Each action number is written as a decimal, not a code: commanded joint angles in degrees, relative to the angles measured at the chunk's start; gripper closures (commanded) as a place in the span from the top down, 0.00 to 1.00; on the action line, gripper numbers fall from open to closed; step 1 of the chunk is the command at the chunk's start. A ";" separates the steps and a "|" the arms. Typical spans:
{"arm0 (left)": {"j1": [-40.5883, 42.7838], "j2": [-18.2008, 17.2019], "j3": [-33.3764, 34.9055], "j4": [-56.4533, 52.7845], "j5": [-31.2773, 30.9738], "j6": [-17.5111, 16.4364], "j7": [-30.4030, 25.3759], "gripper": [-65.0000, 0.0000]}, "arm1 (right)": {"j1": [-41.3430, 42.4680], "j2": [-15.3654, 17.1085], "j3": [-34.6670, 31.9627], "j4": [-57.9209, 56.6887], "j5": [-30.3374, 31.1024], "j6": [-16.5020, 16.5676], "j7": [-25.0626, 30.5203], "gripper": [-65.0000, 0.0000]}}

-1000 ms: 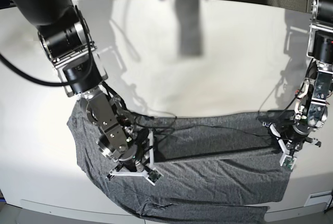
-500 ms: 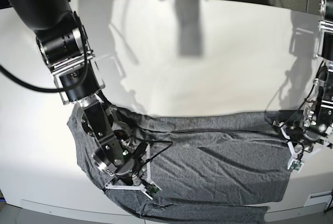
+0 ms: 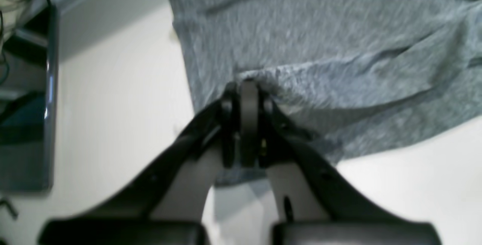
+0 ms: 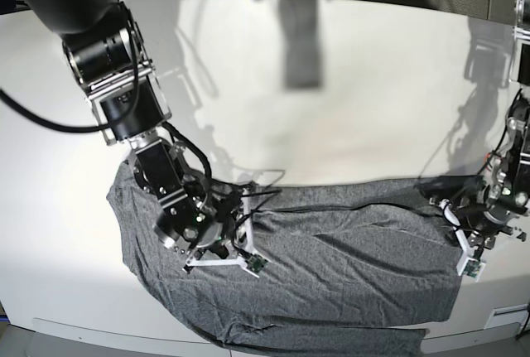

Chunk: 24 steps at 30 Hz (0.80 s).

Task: Fold the T-shirt properly
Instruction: 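Grip the shirt edge with both grippers, aligning them along the edge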

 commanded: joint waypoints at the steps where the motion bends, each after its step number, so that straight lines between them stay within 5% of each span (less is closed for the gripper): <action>1: -1.03 -0.94 -0.42 0.92 0.44 0.22 -2.89 0.00 | 1.73 0.37 0.31 1.07 0.31 -0.35 1.14 0.08; 8: -1.20 -0.09 -0.42 -3.28 7.41 0.39 -10.32 0.00 | 0.87 2.45 0.31 1.07 2.89 -1.62 1.60 0.08; 11: -2.19 0.20 -0.42 -6.03 7.21 0.39 -10.10 0.00 | 0.85 3.23 0.31 1.07 3.32 -1.53 1.51 0.11; 16: -2.75 0.15 -0.42 -6.84 7.19 0.39 -9.42 0.00 | 0.87 4.15 0.28 1.07 1.57 0.00 1.33 0.34; 18: -2.75 0.17 -0.42 -6.84 7.15 0.39 -9.40 0.00 | 0.87 4.39 -0.15 0.98 1.51 2.32 1.40 0.34; 24: -2.73 0.15 -0.42 -6.84 5.46 0.39 -8.24 0.00 | 1.20 4.15 -1.49 -1.53 -1.36 0.79 4.17 0.34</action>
